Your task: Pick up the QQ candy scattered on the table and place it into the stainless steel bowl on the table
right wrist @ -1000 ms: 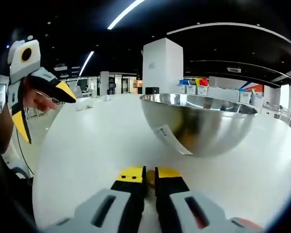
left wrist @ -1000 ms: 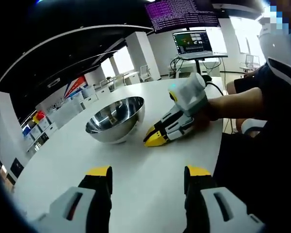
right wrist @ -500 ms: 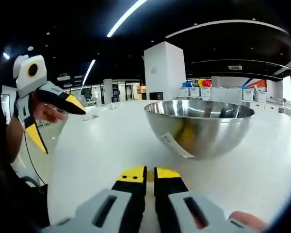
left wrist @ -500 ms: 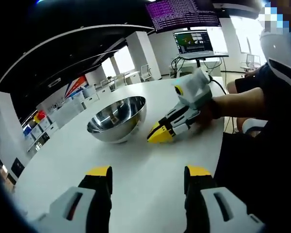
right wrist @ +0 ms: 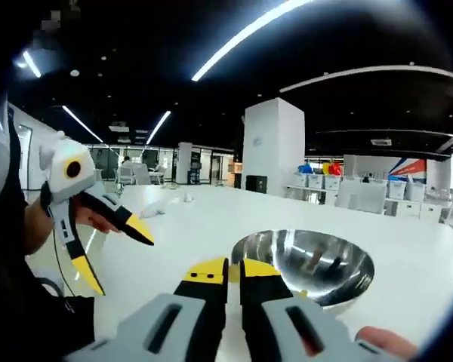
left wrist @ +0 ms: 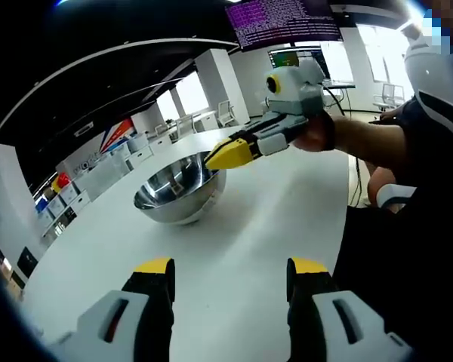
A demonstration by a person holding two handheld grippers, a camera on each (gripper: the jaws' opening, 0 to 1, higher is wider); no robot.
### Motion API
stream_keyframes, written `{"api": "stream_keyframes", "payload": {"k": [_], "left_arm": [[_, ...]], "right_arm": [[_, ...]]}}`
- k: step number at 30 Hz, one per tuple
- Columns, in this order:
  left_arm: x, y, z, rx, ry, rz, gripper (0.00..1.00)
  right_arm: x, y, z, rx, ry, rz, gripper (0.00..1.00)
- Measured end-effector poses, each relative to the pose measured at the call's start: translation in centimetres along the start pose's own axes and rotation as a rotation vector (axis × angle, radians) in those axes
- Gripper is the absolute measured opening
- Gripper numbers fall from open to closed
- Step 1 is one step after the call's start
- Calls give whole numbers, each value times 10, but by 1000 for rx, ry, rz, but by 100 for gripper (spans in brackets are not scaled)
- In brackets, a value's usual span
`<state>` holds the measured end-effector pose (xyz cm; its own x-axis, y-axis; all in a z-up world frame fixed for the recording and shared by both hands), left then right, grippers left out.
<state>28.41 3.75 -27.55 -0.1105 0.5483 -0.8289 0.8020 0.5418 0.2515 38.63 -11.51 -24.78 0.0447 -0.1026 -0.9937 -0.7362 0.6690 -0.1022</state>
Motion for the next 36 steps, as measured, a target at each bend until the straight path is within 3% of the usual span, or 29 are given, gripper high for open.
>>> {"api": "stream_keyframes", "payload": {"k": [6, 12, 16, 36], "left_arm": [[1, -1, -2, -2, 1, 0, 60], [3, 1, -6, -11, 4, -4, 60], [5, 3, -7, -15, 4, -8, 60], [8, 3, -3, -7, -3, -18, 60]], "right_arm": [[4, -17, 31, 33, -4, 3, 5], [13, -34, 52, 60, 16, 120, 5], [18, -39, 57, 63, 22, 166, 6], [20, -38, 58, 59, 33, 193, 8]]}}
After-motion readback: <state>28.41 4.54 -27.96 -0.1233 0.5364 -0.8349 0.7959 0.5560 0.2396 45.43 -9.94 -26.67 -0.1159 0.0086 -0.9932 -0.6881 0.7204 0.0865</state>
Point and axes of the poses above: the point that each gripper's makers call its tool centre point, and the gripper's own axes: z roughly forward along the fingers, y roughly to its left, x roughly out of its underside, the point moved 6 cm from there along -z, roughly backward along the fingers, and after that the axes turned 5 degrees about x, right-handed, at the moved point
